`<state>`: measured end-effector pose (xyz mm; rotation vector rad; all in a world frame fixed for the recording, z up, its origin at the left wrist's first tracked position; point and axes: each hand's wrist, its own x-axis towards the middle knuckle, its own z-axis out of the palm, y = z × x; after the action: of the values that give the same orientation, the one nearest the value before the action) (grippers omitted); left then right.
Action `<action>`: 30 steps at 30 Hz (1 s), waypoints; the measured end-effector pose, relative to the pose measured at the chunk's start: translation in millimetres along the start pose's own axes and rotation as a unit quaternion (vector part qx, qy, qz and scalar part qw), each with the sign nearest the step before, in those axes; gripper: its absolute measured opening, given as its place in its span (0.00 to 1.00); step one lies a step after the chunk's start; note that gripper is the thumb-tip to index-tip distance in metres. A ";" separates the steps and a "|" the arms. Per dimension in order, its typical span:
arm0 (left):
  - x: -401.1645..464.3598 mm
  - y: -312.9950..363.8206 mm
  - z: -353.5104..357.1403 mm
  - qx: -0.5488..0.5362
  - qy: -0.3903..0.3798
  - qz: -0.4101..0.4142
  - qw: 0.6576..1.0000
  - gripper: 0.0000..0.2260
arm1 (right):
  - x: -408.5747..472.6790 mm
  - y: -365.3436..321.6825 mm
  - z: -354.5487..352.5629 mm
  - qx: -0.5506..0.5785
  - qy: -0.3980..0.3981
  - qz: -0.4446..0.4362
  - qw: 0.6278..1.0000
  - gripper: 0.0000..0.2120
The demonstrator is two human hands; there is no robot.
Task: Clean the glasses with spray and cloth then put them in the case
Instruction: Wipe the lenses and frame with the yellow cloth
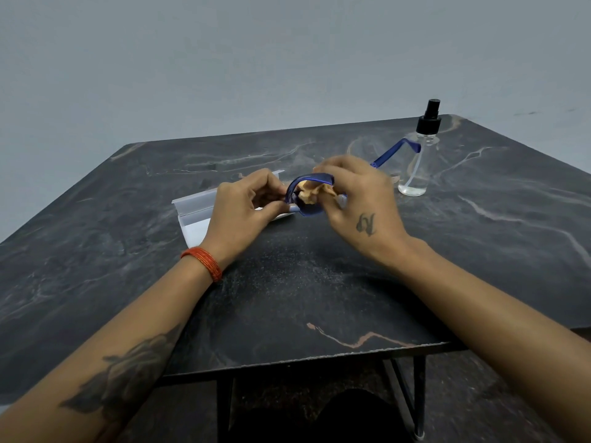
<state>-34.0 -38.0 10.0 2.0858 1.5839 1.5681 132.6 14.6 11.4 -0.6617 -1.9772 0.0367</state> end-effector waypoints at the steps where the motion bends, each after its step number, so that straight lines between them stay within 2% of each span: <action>1: -0.1 0.2 -0.3 0.002 0.002 0.003 1.000 0.09 | -0.6 -1.0 1.2 0.005 -0.008 -0.009 1.000 0.10; 5: 0.2 0.0 -1.2 0.011 0.004 0.011 1.000 0.08 | -1.3 -1.7 1.9 0.004 -0.053 -0.024 0.998 0.12; 8: 0.6 -1.6 -1.0 0.020 0.002 0.016 1.000 0.08 | -1.8 -4.9 -2.4 -0.029 -0.065 -0.030 0.997 0.10; 14: 0.3 -1.4 0.0 0.021 0.002 0.014 1.000 0.10 | -2.8 -5.4 -3.0 -0.098 -0.028 -0.058 0.993 0.06; 16: -0.3 -0.5 0.0 0.019 0.001 0.016 1.000 0.10 | -2.8 -7.6 -3.6 -0.085 -0.008 -0.069 0.994 0.13; 18: -0.6 -0.2 -0.4 0.017 0.001 0.017 1.000 0.10 | -3.4 -7.7 -2.4 -0.080 -0.004 -0.080 0.994 0.06; 21: -0.5 0.4 -1.0 0.013 0.011 0.020 1.000 0.12 | -3.6 -5.2 1.3 -0.057 -0.048 -0.061 0.995 0.12; 25: -0.6 -0.3 -0.8 0.021 0.003 0.021 1.000 0.10 | -0.7 -4.0 -1.0 -0.030 -0.085 -0.039 0.995 0.11; 30: -0.7 -1.0 0.0 0.017 0.009 0.015 1.000 0.10 | -1.6 -8.3 -4.2 -0.074 -0.033 -0.025 0.996 0.09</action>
<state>-34.6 -38.1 8.9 2.1293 1.6035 1.5857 133.0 5.7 14.6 -0.7144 -2.0732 -0.1218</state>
